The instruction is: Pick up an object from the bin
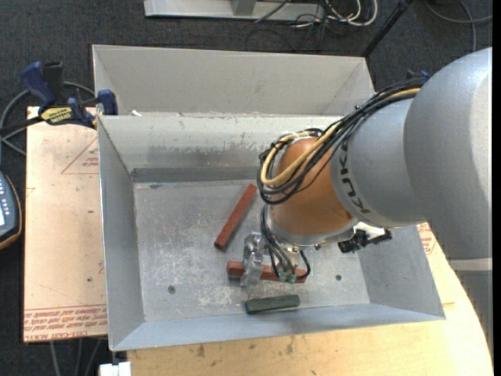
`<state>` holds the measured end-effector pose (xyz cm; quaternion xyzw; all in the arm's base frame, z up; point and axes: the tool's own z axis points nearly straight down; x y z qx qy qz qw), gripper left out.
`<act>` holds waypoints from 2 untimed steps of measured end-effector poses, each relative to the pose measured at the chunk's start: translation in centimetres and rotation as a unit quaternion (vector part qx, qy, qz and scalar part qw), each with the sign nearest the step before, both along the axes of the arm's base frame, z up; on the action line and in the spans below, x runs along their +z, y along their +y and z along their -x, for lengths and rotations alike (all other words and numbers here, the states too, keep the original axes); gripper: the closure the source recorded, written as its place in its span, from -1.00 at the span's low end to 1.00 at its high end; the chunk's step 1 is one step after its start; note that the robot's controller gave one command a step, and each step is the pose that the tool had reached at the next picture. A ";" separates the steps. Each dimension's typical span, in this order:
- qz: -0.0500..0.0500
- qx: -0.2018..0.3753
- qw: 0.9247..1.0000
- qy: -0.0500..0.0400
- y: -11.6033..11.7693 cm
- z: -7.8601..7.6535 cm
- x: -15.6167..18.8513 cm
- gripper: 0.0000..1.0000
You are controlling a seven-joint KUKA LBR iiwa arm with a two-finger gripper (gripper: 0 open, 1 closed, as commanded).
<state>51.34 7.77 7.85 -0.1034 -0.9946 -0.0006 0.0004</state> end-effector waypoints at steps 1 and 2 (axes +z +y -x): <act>-0.001 0.016 1.000 -0.006 0.7 -2.6 9.7 1.00; 0.000 0.017 1.000 -0.005 -2.0 0.2 16.3 1.00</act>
Offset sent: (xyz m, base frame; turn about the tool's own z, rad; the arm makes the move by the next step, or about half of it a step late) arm 0.0230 0.0057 0.0928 -0.0314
